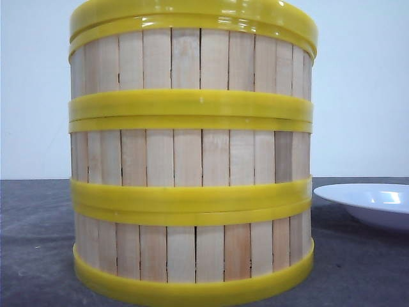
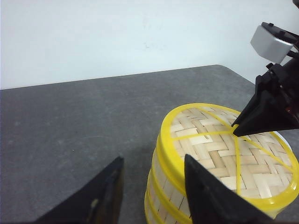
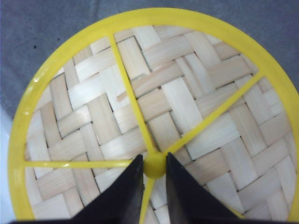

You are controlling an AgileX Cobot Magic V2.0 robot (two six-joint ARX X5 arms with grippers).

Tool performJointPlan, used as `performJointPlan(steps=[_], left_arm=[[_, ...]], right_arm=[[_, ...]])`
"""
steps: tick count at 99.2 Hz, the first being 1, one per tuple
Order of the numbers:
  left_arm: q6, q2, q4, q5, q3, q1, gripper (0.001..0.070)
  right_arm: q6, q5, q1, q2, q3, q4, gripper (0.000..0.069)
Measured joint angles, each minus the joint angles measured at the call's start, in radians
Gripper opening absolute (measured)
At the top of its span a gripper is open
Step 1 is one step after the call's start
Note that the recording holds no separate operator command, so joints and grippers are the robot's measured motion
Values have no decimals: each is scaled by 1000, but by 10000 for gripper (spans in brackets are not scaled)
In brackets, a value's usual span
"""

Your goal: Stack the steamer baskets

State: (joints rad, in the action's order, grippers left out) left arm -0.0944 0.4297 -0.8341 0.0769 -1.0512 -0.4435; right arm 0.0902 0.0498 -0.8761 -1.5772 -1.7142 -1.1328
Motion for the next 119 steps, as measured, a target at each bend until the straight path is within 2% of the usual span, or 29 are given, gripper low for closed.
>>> performJointPlan(steps=[31,36,48,57,77,119], left_arm=[[0,0,0,0,0,0,236],[0,0,0,0,0,0,236],[0,0,0,0,0,0,236],[0,0,0,0,0,0,236],[0,0,0,0,0,0,236],[0,0,0,0,0,0,236]], right_arm=[[0,1,0,-19,-6,14,69],[0,1,0,-21,-6,19,123],[0,1,0,-29,-6,42,333],[0,-3,0,-27,-6,42,391],[-4,-96,0,47,-6,54,410],[5,-274,-51,393,-6,34,410]])
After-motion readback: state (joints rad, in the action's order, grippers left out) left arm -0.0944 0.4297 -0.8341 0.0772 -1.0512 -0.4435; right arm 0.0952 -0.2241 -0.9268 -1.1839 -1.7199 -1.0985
